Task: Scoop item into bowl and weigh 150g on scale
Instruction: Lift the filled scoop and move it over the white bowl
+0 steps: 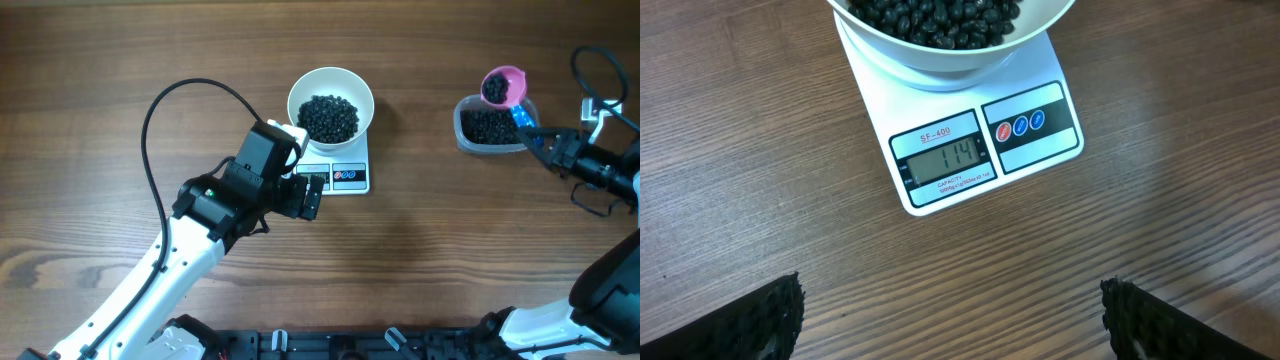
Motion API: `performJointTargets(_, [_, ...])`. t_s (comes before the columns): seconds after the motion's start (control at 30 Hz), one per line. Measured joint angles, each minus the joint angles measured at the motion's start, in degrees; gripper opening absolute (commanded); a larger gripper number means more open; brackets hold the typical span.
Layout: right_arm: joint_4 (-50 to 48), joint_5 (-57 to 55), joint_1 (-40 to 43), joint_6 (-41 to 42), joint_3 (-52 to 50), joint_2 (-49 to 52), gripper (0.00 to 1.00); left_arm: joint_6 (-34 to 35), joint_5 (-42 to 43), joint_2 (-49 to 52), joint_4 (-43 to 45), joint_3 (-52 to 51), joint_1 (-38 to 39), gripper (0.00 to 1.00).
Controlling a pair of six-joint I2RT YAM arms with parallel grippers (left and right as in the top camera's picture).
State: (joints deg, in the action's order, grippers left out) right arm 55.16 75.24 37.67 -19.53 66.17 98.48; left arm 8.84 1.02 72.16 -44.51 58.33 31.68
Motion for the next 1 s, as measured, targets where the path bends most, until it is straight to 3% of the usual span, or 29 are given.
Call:
performJointTargets(0.2, [0.1, 7.8, -3.0, 5.7, 0.0, 0.0, 0.04, 0.0, 0.0, 0.0, 0.0, 0.0, 0.0, 1.0])
performJointTargets(0.43, [-2.1, 8.9, -16.4, 12.9, 0.0, 0.0, 0.04, 0.0, 0.0, 0.0, 0.0, 0.0, 0.0, 1.0])
performJointTargets(0.57, [-10.2, 9.2, -25.0, 18.0, -0.1, 0.0, 0.04, 0.0, 0.0, 0.0, 0.0, 0.0, 0.0, 1.0])
performJointTargets(0.73, [-22.3, 6.3, -32.2, 28.1, -0.1, 0.0, 0.04, 0.0, 0.0, 0.0, 0.0, 0.0, 0.0, 1.0])
performJointTargets(1.0, [-31.4, -8.4, -42.1, 30.5, -0.1, 0.1, 0.04, 0.0, 0.0, 0.0, 0.0, 0.0, 0.0, 1.0])
